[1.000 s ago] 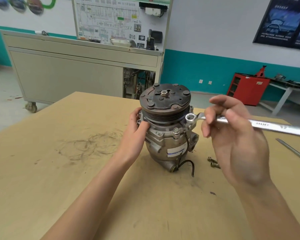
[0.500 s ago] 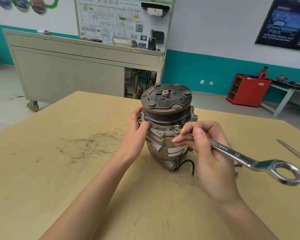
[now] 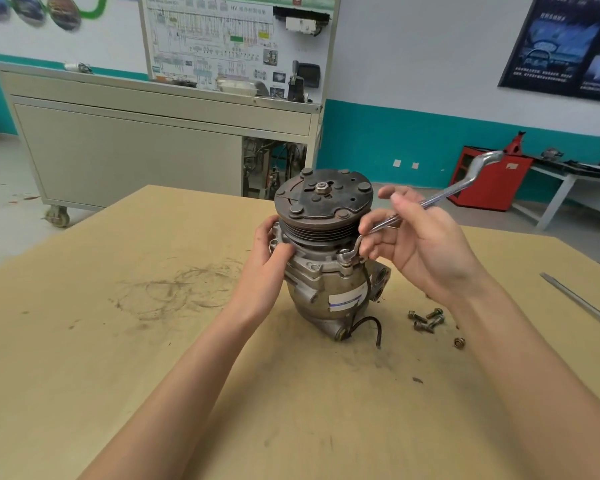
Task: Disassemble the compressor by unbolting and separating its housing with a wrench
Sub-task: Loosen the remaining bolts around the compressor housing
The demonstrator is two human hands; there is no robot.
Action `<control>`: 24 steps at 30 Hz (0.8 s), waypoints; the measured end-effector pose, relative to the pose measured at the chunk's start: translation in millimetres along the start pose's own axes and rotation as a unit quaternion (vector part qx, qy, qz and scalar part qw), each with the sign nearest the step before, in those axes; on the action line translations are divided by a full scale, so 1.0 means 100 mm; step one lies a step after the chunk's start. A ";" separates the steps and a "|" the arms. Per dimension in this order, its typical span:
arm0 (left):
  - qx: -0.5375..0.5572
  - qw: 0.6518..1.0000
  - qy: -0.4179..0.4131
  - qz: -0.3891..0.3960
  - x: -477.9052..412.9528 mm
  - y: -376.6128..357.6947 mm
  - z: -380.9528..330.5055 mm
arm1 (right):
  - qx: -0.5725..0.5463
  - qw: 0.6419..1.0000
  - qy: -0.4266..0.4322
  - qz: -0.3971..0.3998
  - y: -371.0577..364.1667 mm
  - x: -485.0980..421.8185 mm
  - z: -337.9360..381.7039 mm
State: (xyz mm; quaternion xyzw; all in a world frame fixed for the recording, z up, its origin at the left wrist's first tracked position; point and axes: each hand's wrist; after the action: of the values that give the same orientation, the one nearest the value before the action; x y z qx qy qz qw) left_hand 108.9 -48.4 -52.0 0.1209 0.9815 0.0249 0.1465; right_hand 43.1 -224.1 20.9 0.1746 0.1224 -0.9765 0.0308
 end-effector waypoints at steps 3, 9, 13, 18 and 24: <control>0.001 1.000 -0.001 -0.002 -0.02 0.00 0.00 | 0.165 0.976 0.137 -0.042 -0.10 0.13 -0.05; -0.002 1.000 -0.005 -0.006 0.00 0.01 0.01 | 0.408 0.838 0.359 -0.045 -0.34 0.34 -0.27; 0.000 1.000 -0.005 -0.008 -0.01 0.01 0.02 | 0.502 0.718 0.474 -0.083 -0.35 0.43 -0.44; 0.000 1.000 -0.007 -0.009 0.00 0.01 0.02 | 0.307 0.873 0.370 -0.084 -0.25 0.48 -0.54; -0.002 1.000 -0.003 -0.009 -0.02 0.01 0.02 | 0.045 0.994 0.066 -0.070 -0.04 0.07 -0.16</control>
State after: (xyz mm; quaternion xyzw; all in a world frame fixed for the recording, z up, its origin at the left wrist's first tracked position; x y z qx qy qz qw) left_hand 111.6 -47.5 -53.4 0.1118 0.9820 0.0252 0.1498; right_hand 41.6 -216.4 5.0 0.2312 0.0922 -0.9671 -0.0533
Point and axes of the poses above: each hand's wrist, its own x-axis away from the middle knuckle, its own y-axis out of the back of the hand, z = x × y, and after that the axes turned 3 degrees about -x, right-handed
